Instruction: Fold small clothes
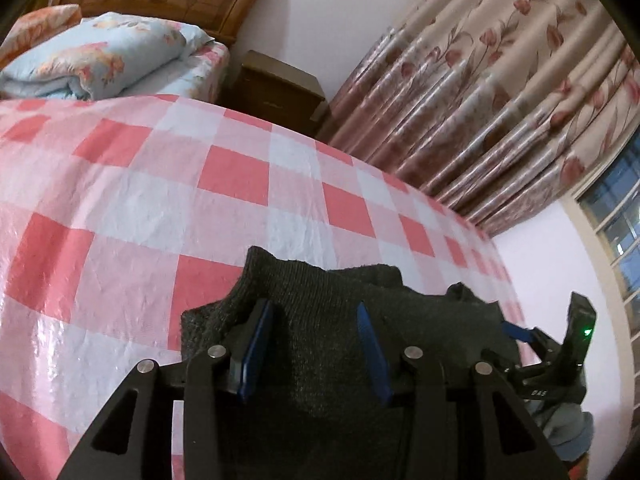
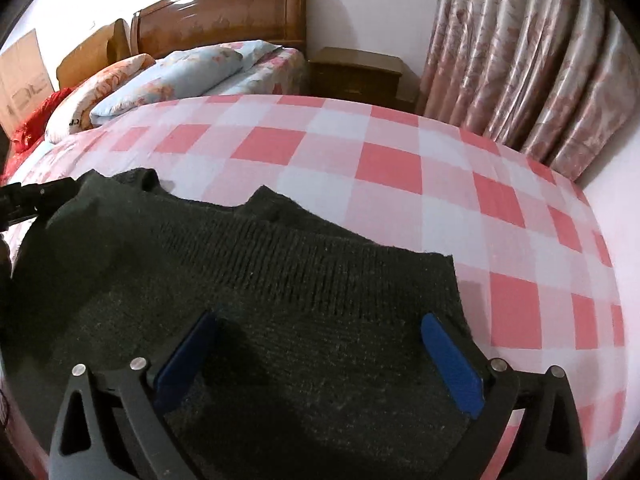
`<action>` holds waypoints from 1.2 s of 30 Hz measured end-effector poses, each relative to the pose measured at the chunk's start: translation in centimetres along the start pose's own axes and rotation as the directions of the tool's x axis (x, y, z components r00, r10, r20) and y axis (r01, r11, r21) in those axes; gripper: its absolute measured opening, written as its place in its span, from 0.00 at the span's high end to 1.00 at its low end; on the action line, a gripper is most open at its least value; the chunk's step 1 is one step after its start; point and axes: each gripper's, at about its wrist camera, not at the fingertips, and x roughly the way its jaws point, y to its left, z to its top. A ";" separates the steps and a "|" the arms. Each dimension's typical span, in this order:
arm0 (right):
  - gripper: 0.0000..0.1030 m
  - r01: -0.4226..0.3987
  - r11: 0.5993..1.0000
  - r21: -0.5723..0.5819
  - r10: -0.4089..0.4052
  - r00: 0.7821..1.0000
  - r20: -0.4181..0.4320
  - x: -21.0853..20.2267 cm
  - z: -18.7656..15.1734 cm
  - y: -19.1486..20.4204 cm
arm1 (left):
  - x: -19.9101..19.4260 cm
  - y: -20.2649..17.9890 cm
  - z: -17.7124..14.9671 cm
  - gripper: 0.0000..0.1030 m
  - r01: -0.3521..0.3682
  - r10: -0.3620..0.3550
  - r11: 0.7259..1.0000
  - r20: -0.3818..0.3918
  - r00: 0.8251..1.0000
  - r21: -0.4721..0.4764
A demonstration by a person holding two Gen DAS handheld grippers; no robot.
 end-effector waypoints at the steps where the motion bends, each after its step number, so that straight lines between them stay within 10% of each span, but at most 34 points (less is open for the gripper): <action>1: 0.00 -0.014 1.000 0.007 0.014 1.000 0.003 -0.1 -0.1 -0.1 | -0.1 0.1 -0.1 0.57 0.006 -0.006 1.000 0.007 1.000 -0.009; 19: 0.00 -0.072 0.997 -0.009 0.072 0.997 0.020 0.3 0.4 -1.0 | -0.7 -0.5 -0.7 0.59 -0.098 0.098 0.995 0.058 0.994 -0.001; 23: 0.00 0.016 0.999 0.033 -0.016 1.000 0.011 -1.1 0.5 -0.6 | -2.0 -3.2 -1.3 0.63 -0.277 0.274 0.960 0.086 0.958 0.029; 29: 0.00 -0.052 0.989 -0.140 0.066 0.993 0.097 -5.4 -1.9 8.6 | -2.7 -10.4 -5.8 0.60 -0.177 0.174 0.957 0.033 0.984 0.230; 34: 0.00 -0.065 0.974 -0.215 0.084 0.993 0.079 -3.4 -4.2 12.1 | -0.5 -12.8 -10.4 0.56 -0.280 0.260 0.854 0.107 0.960 0.439; 36: 0.00 -0.090 0.976 -0.196 0.104 0.993 0.063 -3.8 -4.6 10.7 | -1.5 -11.7 -10.1 0.54 -0.256 0.243 0.874 0.085 0.966 0.412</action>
